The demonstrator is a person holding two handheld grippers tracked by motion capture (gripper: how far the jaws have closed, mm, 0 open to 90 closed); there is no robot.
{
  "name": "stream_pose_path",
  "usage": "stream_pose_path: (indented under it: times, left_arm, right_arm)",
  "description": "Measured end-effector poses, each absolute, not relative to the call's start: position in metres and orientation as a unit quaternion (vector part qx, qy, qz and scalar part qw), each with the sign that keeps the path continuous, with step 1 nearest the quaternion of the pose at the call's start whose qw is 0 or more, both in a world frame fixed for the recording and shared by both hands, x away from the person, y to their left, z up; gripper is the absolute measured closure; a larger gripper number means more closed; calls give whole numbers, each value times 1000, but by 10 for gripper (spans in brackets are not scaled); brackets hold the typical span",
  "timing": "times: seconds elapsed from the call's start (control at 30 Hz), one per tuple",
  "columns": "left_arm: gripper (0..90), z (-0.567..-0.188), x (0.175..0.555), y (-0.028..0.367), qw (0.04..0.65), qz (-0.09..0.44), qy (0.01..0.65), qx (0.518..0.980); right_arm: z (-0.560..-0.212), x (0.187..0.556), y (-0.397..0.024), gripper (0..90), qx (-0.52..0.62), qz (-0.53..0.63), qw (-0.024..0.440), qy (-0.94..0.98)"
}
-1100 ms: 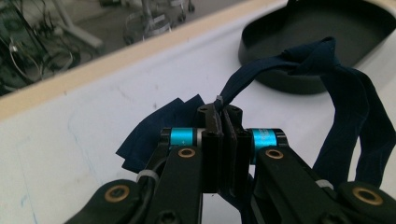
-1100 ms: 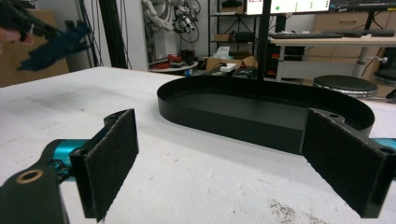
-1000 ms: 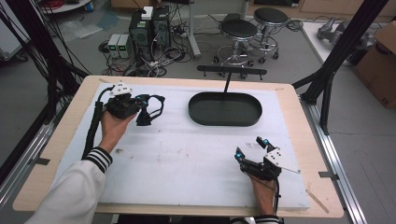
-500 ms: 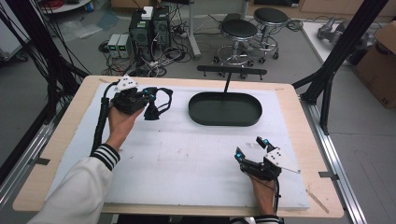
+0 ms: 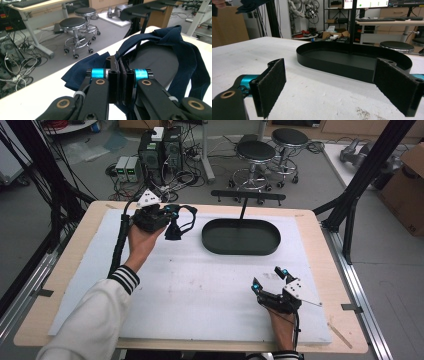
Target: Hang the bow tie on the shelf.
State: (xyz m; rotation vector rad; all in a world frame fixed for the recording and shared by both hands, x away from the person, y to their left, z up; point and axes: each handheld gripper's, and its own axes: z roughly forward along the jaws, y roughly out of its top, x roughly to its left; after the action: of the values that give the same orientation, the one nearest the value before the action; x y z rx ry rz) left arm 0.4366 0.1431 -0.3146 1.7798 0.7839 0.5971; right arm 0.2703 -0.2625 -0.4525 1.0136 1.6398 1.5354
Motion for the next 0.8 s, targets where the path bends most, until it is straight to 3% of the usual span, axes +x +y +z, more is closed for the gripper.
stream_pose_path:
  times: [0.8]
  left_arm:
    - [870, -298, 459, 81, 517, 266, 327, 745]
  right_arm:
    - [-453, 271, -265, 106, 395, 594, 328, 620]
